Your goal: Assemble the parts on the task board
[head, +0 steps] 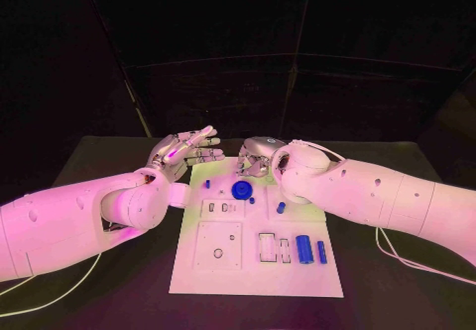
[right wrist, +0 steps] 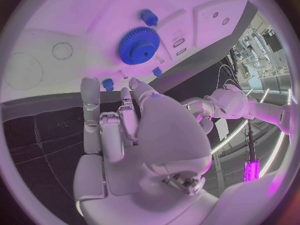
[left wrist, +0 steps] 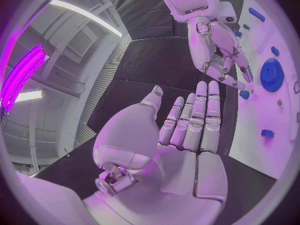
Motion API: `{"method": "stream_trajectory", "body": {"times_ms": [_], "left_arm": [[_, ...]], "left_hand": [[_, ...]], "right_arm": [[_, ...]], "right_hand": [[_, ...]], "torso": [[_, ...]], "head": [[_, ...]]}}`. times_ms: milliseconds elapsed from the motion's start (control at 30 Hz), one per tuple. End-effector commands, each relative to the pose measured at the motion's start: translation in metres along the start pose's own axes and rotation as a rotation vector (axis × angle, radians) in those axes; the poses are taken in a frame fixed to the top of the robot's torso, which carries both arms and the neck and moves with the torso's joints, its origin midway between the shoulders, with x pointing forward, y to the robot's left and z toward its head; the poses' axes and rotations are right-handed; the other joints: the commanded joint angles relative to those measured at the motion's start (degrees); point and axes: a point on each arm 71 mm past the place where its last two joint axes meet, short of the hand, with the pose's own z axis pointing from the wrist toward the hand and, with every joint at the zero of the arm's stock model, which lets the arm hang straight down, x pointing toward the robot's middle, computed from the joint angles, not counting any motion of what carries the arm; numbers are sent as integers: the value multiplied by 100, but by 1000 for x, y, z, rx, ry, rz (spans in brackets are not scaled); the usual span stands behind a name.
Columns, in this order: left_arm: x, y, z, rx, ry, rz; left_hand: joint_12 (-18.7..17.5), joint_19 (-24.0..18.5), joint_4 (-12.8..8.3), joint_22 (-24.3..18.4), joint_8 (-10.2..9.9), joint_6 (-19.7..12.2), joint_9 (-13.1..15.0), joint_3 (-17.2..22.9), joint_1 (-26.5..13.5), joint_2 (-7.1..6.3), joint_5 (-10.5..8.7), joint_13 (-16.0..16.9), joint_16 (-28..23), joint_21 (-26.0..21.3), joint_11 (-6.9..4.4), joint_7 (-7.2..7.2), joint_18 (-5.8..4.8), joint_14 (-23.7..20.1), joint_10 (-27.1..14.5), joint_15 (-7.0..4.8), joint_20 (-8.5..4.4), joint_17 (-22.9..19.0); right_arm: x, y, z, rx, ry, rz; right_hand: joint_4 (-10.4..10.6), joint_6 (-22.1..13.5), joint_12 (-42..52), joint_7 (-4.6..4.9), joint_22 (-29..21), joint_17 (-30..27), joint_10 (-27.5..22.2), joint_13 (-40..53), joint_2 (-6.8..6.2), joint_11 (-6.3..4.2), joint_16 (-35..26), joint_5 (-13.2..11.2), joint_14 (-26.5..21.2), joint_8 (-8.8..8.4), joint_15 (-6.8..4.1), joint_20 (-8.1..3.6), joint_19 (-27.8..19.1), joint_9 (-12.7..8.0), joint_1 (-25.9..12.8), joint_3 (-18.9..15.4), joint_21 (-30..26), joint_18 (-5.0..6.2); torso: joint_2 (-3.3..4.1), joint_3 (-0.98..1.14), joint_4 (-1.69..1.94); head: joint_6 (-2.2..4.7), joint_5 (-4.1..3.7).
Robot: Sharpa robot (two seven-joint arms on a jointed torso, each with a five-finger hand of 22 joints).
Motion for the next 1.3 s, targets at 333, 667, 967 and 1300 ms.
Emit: {"method": "stream_trajectory", "body": {"times_ms": [333, 667, 967, 1300], "left_arm": [[2, -1, 1, 10, 15, -3], [1, -2, 1, 10, 14, -3], [0, -2, 0, 10, 12, -2], [1, -2, 0, 10, 14, -3]], "left_hand": [[-32, 51, -34, -5, -31, -30, -5, 0, 33, 7, 37, -5, -34, -28, 9, 285, 67, 40, -46, -6, -2, -8], [-32, 51, -34, -5, -31, -30, -5, 0, 33, 7, 37, -5, -34, -28, 9, 285, 67, 40, -46, -6, -2, -8], [-32, 51, -34, -5, -31, -30, -5, 0, 33, 7, 37, -5, -34, -28, 9, 285, 67, 40, -46, -6, -2, -8], [-32, 51, -34, -5, -31, -30, -5, 0, 33, 7, 37, -5, -34, -28, 9, 285, 67, 40, -46, -6, -2, -8]], "right_arm": [[-1, 3, 3, -14, -23, -2], [-4, 0, -6, -36, -45, 14], [-1, -3, -24, -40, 36, 20], [4, -3, -29, -28, 104, 4]], "right_hand": [[-46, -365, -139, 130, 10, 775, -167, -158, -106, 145, 21, -97, 448, -333, 98, 83, 14, -16, -154, 158, 37, -91], [-51, -323, -121, 131, 24, 787, -146, -124, -114, 149, 25, -92, 450, -327, 106, 95, 19, -1, -174, 178, 48, -91], [0, -338, -133, 127, 11, 777, -168, -144, -312, 157, 22, 35, 447, -394, 118, 118, 5, 5, -421, 26, 51, -84], [80, -463, -145, 150, 4, 794, -200, -165, -427, 181, 26, 69, 450, -492, 137, 134, -1, 4, -612, -225, 50, -85]], "torso": [[2, -3, 5], [-3, 5, -10], [-3, 7, -15], [-3, -1, 2]], "head": [[-14, 14], [-23, 30], [-40, 45], [-38, 25]]}}
